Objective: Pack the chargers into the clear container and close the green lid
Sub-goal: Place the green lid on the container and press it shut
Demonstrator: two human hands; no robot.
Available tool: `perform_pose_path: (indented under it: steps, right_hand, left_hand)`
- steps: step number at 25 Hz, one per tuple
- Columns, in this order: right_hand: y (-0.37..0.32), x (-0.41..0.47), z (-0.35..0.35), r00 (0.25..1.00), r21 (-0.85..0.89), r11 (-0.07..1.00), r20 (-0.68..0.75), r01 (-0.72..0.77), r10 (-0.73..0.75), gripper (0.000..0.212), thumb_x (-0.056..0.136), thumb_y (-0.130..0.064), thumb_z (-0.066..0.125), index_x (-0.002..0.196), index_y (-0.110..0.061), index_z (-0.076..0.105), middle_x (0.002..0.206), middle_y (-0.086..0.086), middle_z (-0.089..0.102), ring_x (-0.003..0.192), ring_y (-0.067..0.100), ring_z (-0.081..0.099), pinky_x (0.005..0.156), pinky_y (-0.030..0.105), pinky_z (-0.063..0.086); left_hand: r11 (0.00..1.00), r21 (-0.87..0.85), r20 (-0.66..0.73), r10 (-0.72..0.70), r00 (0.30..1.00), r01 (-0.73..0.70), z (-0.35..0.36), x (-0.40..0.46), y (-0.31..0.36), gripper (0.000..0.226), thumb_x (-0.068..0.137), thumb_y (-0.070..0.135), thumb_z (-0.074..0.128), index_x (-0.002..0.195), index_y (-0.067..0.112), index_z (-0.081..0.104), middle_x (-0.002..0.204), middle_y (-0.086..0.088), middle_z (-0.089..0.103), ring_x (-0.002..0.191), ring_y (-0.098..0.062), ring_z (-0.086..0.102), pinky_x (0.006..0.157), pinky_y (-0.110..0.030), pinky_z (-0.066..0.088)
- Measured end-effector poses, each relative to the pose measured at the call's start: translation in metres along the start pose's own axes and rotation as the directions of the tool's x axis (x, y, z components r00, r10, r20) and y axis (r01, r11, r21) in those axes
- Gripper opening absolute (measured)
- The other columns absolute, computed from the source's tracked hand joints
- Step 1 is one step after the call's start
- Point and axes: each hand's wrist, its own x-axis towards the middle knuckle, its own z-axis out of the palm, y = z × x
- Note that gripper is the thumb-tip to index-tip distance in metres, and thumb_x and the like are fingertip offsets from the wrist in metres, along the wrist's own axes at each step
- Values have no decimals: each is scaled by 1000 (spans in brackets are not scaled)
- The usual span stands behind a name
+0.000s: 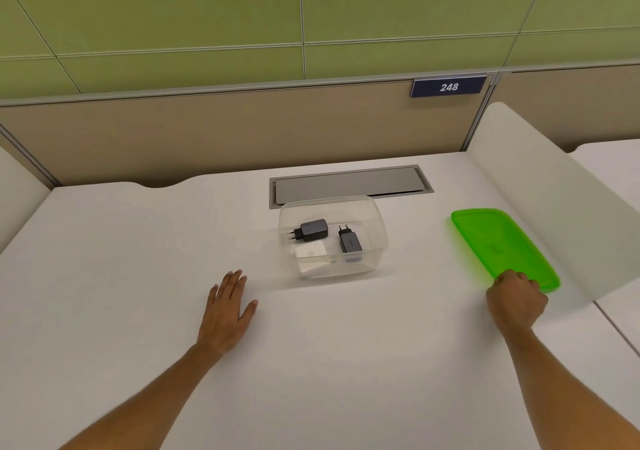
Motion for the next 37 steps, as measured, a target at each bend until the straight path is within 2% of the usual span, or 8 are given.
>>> perform_pose_path:
  steps: [6,14,22,24,27,30,34,37]
  right_hand:
    - [-50,31,-45,980,344,938,-172,-33,98,19,94,-13,45,103,-2,59,90,34,66,87,48,61,80,48,45]
    - [-136,41,-116,945,684,729,-229,-14,233,25,92,-21,47,104,-11,67,109,21,69,105,41,58,87,42,42]
    - [-212,-8,-110,956,979,168,66,-118,285,18,89,-19,57,94,-11,71,86,9,71,78,20,63,77,33,52]
    - [-223,-18,-101,964,979,134,117,-152,241,16,89,-18,57,90,-11,72,77,3,66,73,17,58,73,30,49]
    - [-232,-22,-90,964,962,132,221,-240,149,19,87,-18,57,89,-7,73,77,5,65,74,21,58,74,37,50]
    - [-238,-16,-81,935,930,110,345,-352,77,19,89,-14,58,94,-4,73,86,12,66,80,27,59,79,44,53]
    - [-249,-9,-75,921,916,99,383,-388,66,13,89,-14,62,76,-12,64,79,9,60,77,22,54,75,35,48]
    - [-256,-3,-70,929,920,151,370,-363,-19,28,93,-26,59,66,-18,53,66,4,52,61,17,48,64,31,45]
  left_hand:
    - [968,-246,-125,-85,989,52,-15,24,32,54,99,30,46,146,11,30,157,-4,25,147,-15,12,120,-39,8]
    - [842,-538,-143,-139,980,41,-38,48,102,53,98,34,47,147,20,30,156,1,28,144,-14,22,116,-33,20]
    - [550,-815,26,-280,960,182,-57,66,162,46,94,32,55,138,19,46,140,1,50,116,-11,47,96,-21,33]
    - [532,-821,28,-326,945,208,-62,74,164,49,94,31,56,140,18,44,137,-2,51,106,-11,47,90,-18,32]
    - [504,-829,14,-414,910,241,-68,86,150,55,94,31,56,143,15,37,146,-8,44,127,-22,44,103,-25,33]
    - [402,-844,119,-503,856,354,-70,96,131,55,94,35,54,143,16,37,147,-8,43,132,-24,42,103,-28,32]
    - [224,-899,229,-492,840,376,-67,106,121,40,95,20,50,135,14,48,133,-13,55,117,-29,54,103,-41,44]
    - [281,-900,160,-499,852,333,-61,107,119,33,95,10,41,122,16,58,117,-11,62,108,-31,57,96,-44,49]
